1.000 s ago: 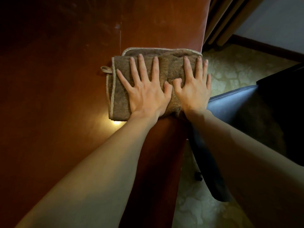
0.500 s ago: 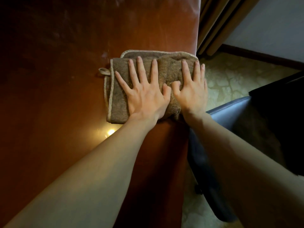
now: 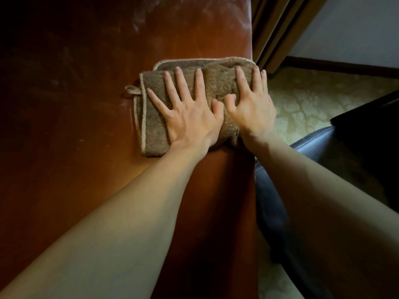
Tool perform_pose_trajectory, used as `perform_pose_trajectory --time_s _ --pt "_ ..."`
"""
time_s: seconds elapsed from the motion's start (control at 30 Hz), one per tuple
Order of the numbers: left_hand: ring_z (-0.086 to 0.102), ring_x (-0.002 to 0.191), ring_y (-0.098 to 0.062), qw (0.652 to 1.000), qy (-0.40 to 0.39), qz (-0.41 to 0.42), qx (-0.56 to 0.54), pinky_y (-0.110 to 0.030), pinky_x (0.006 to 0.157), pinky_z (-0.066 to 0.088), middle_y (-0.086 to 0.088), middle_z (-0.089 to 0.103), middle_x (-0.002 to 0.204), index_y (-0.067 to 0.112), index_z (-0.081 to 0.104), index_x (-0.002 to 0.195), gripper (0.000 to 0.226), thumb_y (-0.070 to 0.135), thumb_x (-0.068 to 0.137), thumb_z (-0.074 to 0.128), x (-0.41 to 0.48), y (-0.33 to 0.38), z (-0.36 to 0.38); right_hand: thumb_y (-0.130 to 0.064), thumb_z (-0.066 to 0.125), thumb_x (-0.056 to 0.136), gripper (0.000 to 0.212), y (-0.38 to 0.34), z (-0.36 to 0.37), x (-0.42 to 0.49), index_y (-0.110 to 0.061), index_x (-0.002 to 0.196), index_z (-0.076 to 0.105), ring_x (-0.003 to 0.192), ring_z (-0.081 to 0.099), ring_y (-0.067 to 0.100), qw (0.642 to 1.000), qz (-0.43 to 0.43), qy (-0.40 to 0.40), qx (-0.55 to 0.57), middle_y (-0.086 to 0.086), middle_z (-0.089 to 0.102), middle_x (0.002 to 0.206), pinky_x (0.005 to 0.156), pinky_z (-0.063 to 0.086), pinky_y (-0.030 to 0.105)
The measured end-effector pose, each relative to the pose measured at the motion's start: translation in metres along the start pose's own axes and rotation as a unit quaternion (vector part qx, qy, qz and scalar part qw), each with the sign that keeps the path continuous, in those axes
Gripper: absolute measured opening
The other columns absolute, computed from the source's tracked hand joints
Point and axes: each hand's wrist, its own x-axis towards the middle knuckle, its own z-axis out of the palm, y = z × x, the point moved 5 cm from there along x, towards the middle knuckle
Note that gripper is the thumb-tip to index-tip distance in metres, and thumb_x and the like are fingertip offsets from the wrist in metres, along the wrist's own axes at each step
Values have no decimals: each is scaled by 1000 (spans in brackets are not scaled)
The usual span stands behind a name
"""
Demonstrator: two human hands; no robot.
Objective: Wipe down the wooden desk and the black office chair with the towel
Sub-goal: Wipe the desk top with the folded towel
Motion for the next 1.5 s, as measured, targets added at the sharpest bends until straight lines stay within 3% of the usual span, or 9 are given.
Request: perform_pose_trajectory --time_s 0.1,0.3,0.47,0.83,1.07,1.5 --pt "-5 157 -39 1000 -3 -2 5 -75 116 -4 -17 0 171 28 5 165 76 58 96 15 4 1 0 -43 39 96 66 0 1 4 -28 160 30 157 7 26 1000 -2 2 -5 12 18 169 119 33 48" --pt "-6 157 -38 1000 -8 3 13 -74 116 -4 -15 -2 171 29 2 165 75 59 97 14 2 1 -3 -41 32 99 63 -6 -8 -7 -25 160 29 157 7 28 997 -29 46 -55 15 17 168 126 15 47" --pt "-6 158 -34 999 -10 31 18 -71 119 -4 -13 -2 172 30 2 164 71 59 100 10 -18 -7 -5 -39 24 105 58 -11 -10 -35 -25 162 24 158 5 27 995 -60 45 -70 14 15 169 127 11 46" --pt "-6 158 -32 998 -19 54 14 -69 120 -3 -11 -2 172 30 2 164 71 60 100 6 -151 -40 -13 -35 25 104 59 -7 -16 -170 -17 160 30 157 13 29 996 -80 3 -26 16 22 166 127 12 48" --pt "-8 158 -29 995 -41 94 5 -67 120 -6 -9 -4 172 33 3 164 73 63 99 10 -256 -71 -24 -44 16 103 64 -2 -25 -288 -17 161 22 157 11 29 997 -65 -27 -27 15 19 167 127 15 50" --pt "-4 159 -27 994 -38 106 2 -63 123 -5 -7 2 173 36 6 164 74 68 98 17 -415 -173 -44 -51 12 99 67 -52 -15 -466 -29 163 10 158 -3 21 993 -52 -71 -85 5 4 171 125 -6 57"
